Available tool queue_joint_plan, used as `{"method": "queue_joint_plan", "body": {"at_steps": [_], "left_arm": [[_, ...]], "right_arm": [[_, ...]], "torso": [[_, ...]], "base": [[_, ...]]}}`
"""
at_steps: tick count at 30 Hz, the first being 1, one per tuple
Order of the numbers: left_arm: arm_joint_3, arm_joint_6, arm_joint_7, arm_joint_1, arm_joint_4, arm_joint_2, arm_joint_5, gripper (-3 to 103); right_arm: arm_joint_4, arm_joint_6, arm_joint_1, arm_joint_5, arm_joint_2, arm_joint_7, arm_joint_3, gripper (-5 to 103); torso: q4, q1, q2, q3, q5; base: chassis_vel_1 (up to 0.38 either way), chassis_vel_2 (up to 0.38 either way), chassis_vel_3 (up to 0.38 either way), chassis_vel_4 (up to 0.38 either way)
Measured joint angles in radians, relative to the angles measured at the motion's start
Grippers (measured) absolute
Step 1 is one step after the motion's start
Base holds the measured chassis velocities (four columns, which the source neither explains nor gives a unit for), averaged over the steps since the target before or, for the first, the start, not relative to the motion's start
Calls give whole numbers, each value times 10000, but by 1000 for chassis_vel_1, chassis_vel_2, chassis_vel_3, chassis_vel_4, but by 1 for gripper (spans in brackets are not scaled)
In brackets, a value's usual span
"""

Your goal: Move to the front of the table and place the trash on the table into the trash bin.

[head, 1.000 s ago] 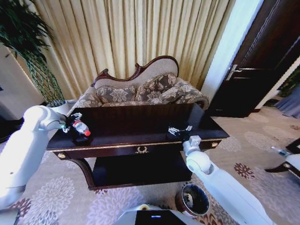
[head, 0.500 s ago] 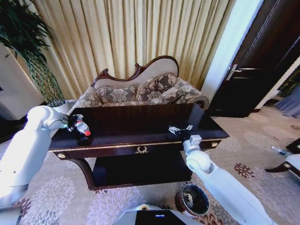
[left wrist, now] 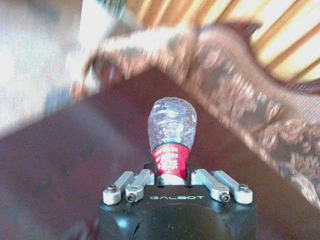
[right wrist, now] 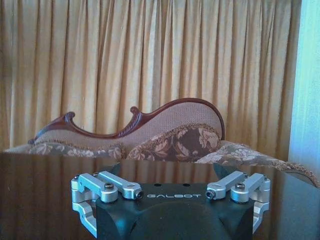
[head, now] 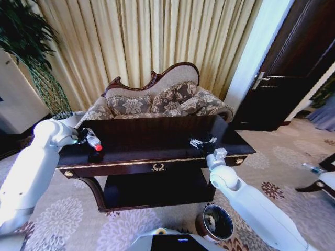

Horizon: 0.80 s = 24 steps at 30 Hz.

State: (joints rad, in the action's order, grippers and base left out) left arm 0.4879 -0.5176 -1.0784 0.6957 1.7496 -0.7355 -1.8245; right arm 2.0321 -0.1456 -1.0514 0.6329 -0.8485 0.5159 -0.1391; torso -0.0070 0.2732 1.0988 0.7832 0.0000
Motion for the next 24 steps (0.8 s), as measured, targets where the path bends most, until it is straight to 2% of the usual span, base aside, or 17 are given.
{"method": "queue_joint_plan", "body": {"at_steps": [2,3,4,5,7,8,11,12,13,14,15,16,17,19,20,22,24], "left_arm": [[22,92,1576,633,472,82,2348,27],[22,92,1576,633,472,82,2348,27],[15,228,2323,880,656,106,3545,27],[15,228,2323,880,656,106,3545,27],[-165,804,3567,1183,915,158,5558,27],[-165,804,3567,1183,915,158,5558,27],[-486,1981,5459,1322,1130,368,8097,27],[-486,1981,5459,1322,1130,368,8097,27],[-659,2627,6409,1294,1232,503,8981,27],[-763,3028,7004,1255,1338,611,9400,27],[-763,3028,7004,1255,1338,611,9400,27],[-862,3383,7619,1220,1444,719,9669,27],[-1099,4080,9072,1153,1713,922,9765,27],[-1212,4374,9883,1129,1810,1005,9629,27],[-1212,4374,9883,1129,1810,1005,9629,27],[-1355,4662,10751,1123,1962,1098,9424,27],[-1404,4762,11024,1136,2040,1133,9370,27]], "right_arm": [[224,-84,-8,226,13,152,-59,100],[224,-84,-8,226,13,152,-59,100],[382,-133,-18,411,45,266,-77,100],[382,-133,-18,411,45,266,-77,100],[755,-329,-32,1024,97,651,-99,100],[755,-329,-32,1024,97,651,-99,100],[1255,-501,-53,1874,178,1010,-184,100],[1255,-501,-53,1874,178,1010,-184,100],[1497,-530,-68,2203,238,1039,-257,100],[1695,-536,-71,2457,291,1040,-317,100],[1695,-536,-71,2457,291,1040,-317,100],[1927,-536,-74,2746,354,1005,-395,100],[2721,-536,-64,3879,557,811,-642,100],[3170,-509,10,4648,703,680,-789,100],[3170,-509,10,4648,703,680,-789,100],[3470,-352,149,5427,862,400,-959,100],[3542,-305,194,5719,901,252,-1053,100]], "torso": [[2,-1,0,1,-3],[2,-1,0,1,-3],[3,-1,0,0,-1],[3,-1,0,0,-1],[0,-1,0,0,-2],[0,-1,0,0,-2],[0,-1,0,1,1],[0,-1,0,1,1],[-1,0,0,0,-1],[-2,-1,0,0,2],[-2,-1,0,0,2],[-2,-1,0,0,3],[-2,0,0,0,2],[-2,-1,0,0,0],[-2,-1,0,0,0],[0,-1,0,0,0],[0,-1,0,0,0]], "base": [[0,0,0,0],[0,0,0,0],[0,0,0,0],[0,0,0,0],[0,0,0,0],[0,0,0,0],[0,0,0,0],[0,0,0,0],[0,0,0,0],[0,0,0,0],[0,0,0,0],[0,0,0,0],[0,0,0,0],[0,0,0,0],[0,0,0,0],[0,0,0,0],[0,0,0,0]]}}
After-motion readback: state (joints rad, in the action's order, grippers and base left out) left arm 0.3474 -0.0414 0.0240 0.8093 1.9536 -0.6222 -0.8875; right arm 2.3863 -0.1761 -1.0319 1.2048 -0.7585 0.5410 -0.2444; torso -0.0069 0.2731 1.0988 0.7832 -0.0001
